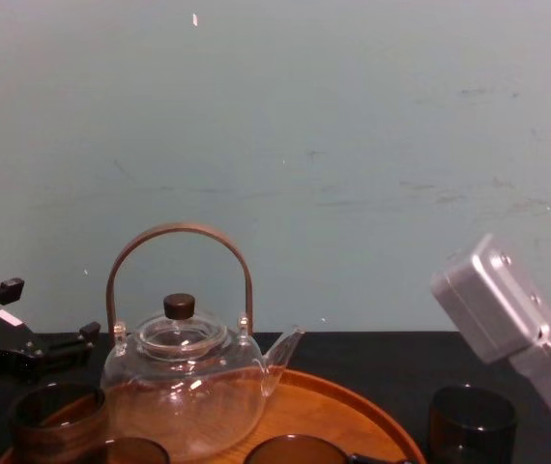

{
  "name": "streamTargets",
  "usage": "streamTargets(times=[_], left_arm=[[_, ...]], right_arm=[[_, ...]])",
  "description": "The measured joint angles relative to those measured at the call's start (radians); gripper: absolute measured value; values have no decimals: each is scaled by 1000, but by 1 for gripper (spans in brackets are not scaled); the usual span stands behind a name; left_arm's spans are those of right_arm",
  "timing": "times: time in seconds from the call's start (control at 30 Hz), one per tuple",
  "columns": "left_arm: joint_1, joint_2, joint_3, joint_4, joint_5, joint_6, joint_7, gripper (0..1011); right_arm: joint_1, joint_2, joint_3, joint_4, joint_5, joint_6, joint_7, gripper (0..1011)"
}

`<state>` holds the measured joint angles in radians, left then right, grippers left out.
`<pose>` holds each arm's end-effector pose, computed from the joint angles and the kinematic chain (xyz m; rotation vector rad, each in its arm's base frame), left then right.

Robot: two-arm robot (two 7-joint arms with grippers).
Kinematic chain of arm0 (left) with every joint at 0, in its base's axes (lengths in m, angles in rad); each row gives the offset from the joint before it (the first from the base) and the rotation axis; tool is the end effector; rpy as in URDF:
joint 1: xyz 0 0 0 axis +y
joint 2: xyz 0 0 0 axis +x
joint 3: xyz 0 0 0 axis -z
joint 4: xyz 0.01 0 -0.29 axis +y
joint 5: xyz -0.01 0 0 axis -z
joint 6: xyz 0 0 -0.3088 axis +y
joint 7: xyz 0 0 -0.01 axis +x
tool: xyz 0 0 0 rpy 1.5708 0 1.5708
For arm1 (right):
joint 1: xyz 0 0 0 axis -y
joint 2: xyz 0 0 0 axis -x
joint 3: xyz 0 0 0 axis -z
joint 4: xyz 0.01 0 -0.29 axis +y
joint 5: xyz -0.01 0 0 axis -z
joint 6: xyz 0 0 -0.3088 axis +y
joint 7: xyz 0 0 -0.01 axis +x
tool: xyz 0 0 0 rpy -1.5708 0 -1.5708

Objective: Pick up the glass from the table and place it on the tray.

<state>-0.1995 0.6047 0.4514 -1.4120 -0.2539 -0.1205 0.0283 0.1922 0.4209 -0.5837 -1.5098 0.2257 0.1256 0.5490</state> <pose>0.3581 0.0827 -0.3023 0.3045 -0.2850 1.2480 0.3380 0.0339 -0.3076 -0.3392 0.0133 -0.5168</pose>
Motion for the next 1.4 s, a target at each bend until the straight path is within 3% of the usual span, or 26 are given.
streamTargets(times=[0.63,1.4], left_arm=[[0,0,0,0,0,0,0,1001],[0,0,0,0,0,0,0,1001]], right_arm=[[36,-16,-21,69,23,2,13,905],[39,-17,-25,74,24,11,11,938]])
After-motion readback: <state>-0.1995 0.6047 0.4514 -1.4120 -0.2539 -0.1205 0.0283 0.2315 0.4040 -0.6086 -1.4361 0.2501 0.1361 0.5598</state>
